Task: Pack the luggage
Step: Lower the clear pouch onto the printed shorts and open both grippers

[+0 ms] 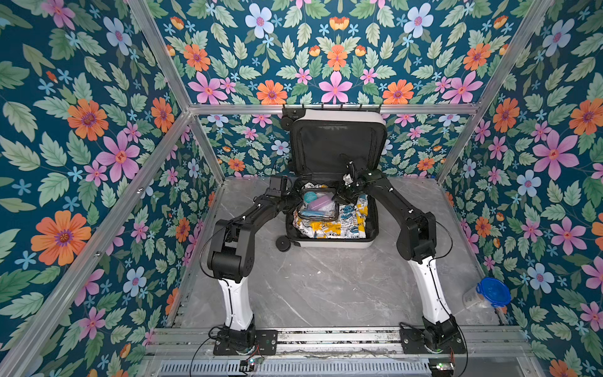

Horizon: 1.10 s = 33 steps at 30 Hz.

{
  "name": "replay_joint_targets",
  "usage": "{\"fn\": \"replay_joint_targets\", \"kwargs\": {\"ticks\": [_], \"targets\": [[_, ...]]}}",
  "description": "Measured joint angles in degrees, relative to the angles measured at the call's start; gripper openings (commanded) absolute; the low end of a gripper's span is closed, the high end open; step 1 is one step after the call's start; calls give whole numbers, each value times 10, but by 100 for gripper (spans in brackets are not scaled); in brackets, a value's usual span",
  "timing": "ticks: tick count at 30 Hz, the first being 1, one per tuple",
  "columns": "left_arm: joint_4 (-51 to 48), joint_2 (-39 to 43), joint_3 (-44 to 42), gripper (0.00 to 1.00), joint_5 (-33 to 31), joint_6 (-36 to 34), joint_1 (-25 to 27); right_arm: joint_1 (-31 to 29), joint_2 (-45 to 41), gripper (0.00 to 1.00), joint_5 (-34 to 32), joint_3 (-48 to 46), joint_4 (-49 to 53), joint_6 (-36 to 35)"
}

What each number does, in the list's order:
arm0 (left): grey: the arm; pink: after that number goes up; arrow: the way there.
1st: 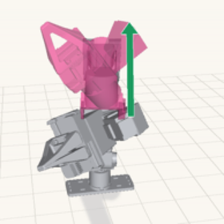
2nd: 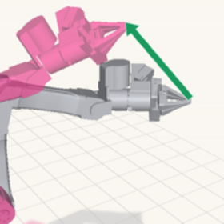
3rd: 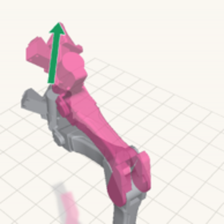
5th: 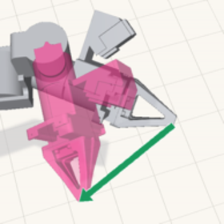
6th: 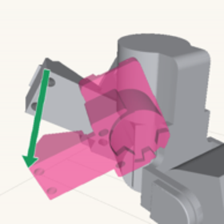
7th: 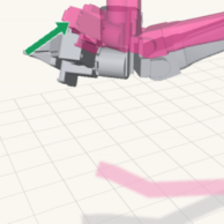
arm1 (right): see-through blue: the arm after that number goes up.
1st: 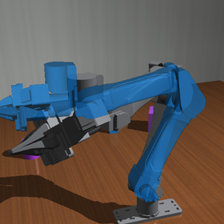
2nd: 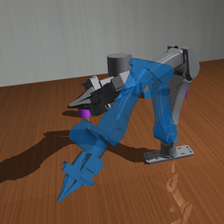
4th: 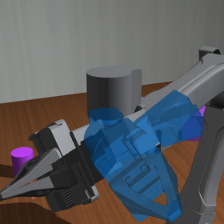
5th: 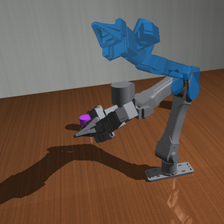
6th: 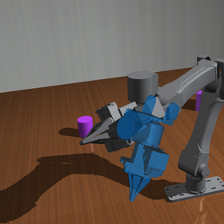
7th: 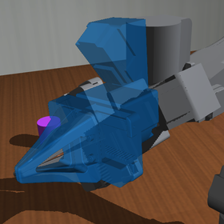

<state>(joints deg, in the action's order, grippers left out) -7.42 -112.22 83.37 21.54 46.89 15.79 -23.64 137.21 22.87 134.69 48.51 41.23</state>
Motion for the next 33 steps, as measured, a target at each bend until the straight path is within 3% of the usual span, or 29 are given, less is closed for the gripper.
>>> {"fn": "replay_joint_targets", "kwargs": {"ticks": [6,13,17,21,33], "targets": [[-41,41,18,41,-17,-21,0,3,-52,39,-12,-15,17,-28],[-78,91,29,40,-55,-48,0,3,-123,39,-35,-97,5,-43],[-76,81,43,37,-48,-53,8,3,-117,22,-28,-101,-15,-38],[-72,26,84,31,-30,-60,23,1,-72,13,-12,-61,-27,-23],[-60,-70,118,26,-28,-63,26,1,21,7,-6,7,-32,8]]}}
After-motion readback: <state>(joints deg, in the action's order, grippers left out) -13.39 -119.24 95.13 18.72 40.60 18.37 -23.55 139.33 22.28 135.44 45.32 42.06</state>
